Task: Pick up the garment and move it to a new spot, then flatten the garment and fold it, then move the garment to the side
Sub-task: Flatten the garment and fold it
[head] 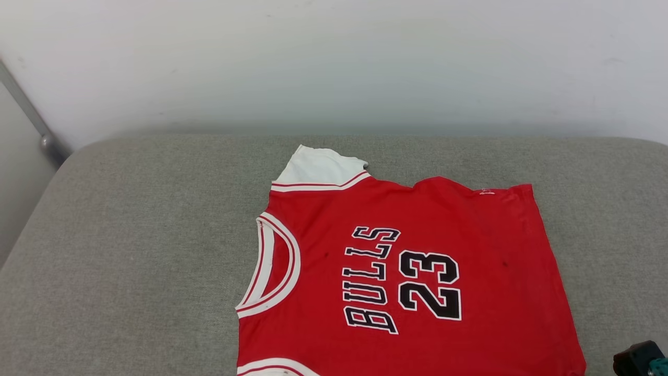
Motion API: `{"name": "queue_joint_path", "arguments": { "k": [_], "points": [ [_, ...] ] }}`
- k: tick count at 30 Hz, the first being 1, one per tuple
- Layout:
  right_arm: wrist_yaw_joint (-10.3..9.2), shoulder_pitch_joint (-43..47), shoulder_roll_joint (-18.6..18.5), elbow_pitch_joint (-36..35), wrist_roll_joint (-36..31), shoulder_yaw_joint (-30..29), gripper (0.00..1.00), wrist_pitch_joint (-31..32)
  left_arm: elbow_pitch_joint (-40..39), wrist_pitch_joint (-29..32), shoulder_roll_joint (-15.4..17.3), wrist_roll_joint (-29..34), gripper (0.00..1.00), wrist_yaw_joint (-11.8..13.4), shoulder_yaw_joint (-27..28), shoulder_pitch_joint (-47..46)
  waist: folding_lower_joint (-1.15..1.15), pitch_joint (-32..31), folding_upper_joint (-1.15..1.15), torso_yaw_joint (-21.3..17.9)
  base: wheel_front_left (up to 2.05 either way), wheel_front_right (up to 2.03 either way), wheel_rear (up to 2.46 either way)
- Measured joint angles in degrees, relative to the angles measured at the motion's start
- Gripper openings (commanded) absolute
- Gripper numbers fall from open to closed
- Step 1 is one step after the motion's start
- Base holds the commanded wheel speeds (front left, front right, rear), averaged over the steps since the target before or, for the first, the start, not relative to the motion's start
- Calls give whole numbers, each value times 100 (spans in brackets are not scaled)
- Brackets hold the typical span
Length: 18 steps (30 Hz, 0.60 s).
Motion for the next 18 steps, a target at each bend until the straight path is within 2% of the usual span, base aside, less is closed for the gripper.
{"name": "queue_joint_path", "arguments": {
  "k": [4,8,18],
  "points": [
    [-1,314,248,-287,-259,-486,0,221,66,31,4,9,0,-8,-4,-17,0,9,0,-6,0,0,0],
    [-1,343,513,-512,-469,-912,0,344,172,43,-23,155,0,-121,31,-332,1,27,0,9,0,0,0],
    [-1,-106,795,-891,-677,-1421,0,572,479,442,-53,691,0,-746,241,-2008,2,315,0,-39,0,0,0]
  ]
}}
